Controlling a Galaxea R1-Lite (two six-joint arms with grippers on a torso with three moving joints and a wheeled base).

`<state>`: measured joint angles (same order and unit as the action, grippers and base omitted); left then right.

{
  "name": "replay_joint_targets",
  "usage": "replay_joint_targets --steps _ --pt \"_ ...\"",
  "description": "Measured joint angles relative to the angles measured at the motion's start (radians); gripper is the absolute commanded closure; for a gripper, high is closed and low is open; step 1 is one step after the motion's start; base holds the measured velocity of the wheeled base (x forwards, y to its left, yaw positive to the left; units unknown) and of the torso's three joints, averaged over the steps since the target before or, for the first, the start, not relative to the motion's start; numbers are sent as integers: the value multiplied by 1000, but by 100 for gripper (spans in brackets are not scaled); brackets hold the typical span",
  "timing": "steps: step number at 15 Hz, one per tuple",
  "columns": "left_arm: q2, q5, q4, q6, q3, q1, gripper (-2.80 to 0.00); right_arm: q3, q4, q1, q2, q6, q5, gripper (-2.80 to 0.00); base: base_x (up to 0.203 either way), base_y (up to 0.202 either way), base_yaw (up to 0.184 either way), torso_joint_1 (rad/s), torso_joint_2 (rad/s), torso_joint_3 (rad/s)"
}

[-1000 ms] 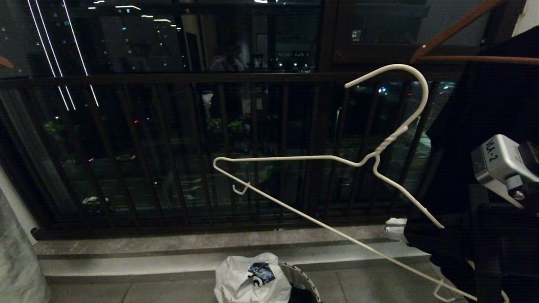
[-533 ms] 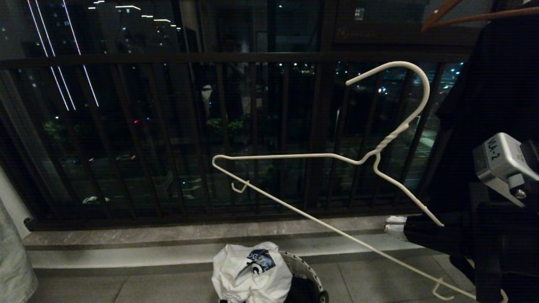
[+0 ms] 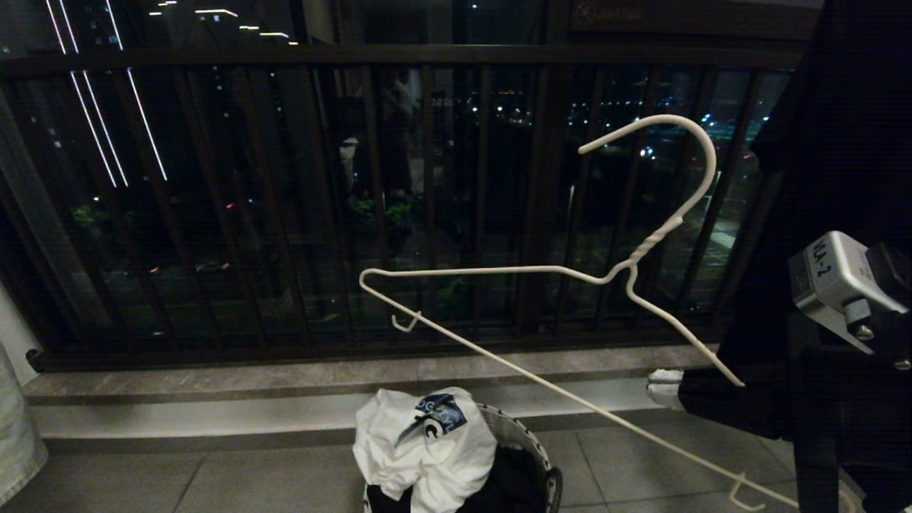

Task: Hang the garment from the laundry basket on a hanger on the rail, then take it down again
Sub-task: Pick up clothes from the basket

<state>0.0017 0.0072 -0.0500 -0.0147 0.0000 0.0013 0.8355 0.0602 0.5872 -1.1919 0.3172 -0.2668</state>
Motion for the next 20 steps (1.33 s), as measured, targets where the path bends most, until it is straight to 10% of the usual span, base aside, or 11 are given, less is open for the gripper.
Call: replay_joint_targets --steps 20 --pt "0 0 0 0 0 0 0 -50 -65 -20 10 -18 31 0 0 0 0 -7 62 47"
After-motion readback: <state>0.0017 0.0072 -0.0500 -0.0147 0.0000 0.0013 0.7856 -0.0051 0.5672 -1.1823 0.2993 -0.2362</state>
